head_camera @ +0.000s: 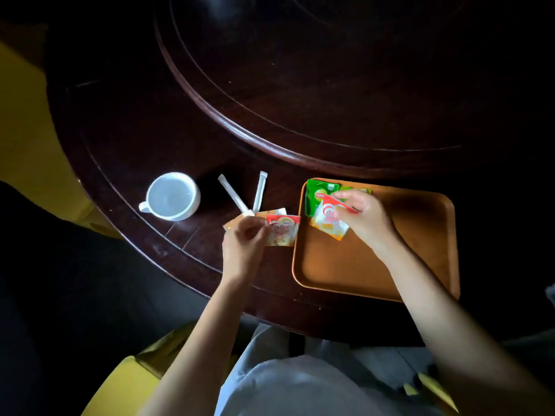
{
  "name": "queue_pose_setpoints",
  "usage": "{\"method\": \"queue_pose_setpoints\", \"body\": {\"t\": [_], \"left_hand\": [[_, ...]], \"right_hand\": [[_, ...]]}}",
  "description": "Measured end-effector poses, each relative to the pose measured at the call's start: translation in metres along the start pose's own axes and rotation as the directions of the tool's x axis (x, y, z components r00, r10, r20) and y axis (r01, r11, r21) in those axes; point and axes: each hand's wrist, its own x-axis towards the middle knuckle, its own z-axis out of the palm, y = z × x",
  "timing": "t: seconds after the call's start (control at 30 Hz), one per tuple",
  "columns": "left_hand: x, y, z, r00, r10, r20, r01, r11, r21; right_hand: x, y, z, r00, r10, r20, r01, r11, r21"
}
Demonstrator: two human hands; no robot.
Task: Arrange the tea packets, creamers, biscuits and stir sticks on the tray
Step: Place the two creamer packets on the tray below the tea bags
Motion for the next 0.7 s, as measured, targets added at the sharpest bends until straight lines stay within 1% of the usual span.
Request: {"method": "queue_pose_setpoints", "body": {"t": [0.1,0.17,0.23,0.3,0.33,0.37,0.4,0.43,0.47,0.53,0.6,0.63,0.67,0.7], "left_hand": [[-0.009,0.006,0.026,0.990,0.045,0.134,-0.058,0.993,0.099],[-0.014,0.007,0.039,0.987,0.031,0.157,-0.054,0.989,0.140],[-0.018,0.006,0.047,0.987,0.010,0.161,-0.038,0.984,0.177],[-0.023,0.002,0.052,0.984,0.019,0.179,-0.058,0.974,0.217],[-0.026,0.000,0.052,0.981,0.056,0.187,-0.100,0.967,0.235],[-0.029,-0.002,0.051,0.974,0.128,0.189,-0.176,0.949,0.261],[-0.032,-0.006,0.048,0.956,0.225,0.187,-0.275,0.910,0.312],[-0.034,-0.009,0.045,0.927,0.323,0.193,-0.374,0.844,0.384],[-0.037,-0.013,0.041,0.885,0.414,0.213,-0.465,0.759,0.456],[-0.042,-0.021,0.037,0.781,0.538,0.318,-0.617,0.584,0.528],[-0.049,-0.032,0.037,0.677,0.568,0.468,-0.731,0.442,0.521],[-0.053,-0.036,0.039,0.643,0.541,0.542,-0.763,0.386,0.519],[-0.057,-0.039,0.042,0.631,0.496,0.597,-0.774,0.349,0.528],[-0.060,-0.040,0.045,0.640,0.439,0.630,-0.768,0.339,0.543]], "right_hand": [[-0.012,0.020,-0.023,0.994,0.087,0.062,-0.078,0.987,-0.142],[-0.020,0.030,-0.031,0.994,0.091,0.068,-0.070,0.960,-0.270],[-0.024,0.038,-0.035,0.993,0.079,0.086,-0.038,0.914,-0.403],[-0.029,0.045,-0.036,0.993,0.069,0.095,-0.010,0.857,-0.515],[-0.031,0.049,-0.035,0.996,0.034,0.078,0.017,0.822,-0.569],[-0.034,0.053,-0.035,0.998,-0.044,0.047,0.064,0.777,-0.626],[-0.037,0.058,-0.035,0.990,-0.141,0.020,0.117,0.726,-0.677],[-0.039,0.064,-0.036,0.971,-0.239,-0.010,0.160,0.681,-0.715],[-0.043,0.070,-0.037,0.948,-0.313,-0.046,0.183,0.659,-0.730],[-0.052,0.078,-0.036,0.920,-0.383,-0.085,0.207,0.657,-0.725],[-0.064,0.088,-0.032,0.917,-0.396,-0.057,0.225,0.629,-0.744],[-0.069,0.092,-0.030,0.925,-0.379,-0.033,0.225,0.613,-0.758],[-0.074,0.095,-0.026,0.937,-0.350,-0.006,0.220,0.601,-0.768],[-0.078,0.095,-0.023,0.950,-0.310,0.019,0.208,0.592,-0.778]]}}
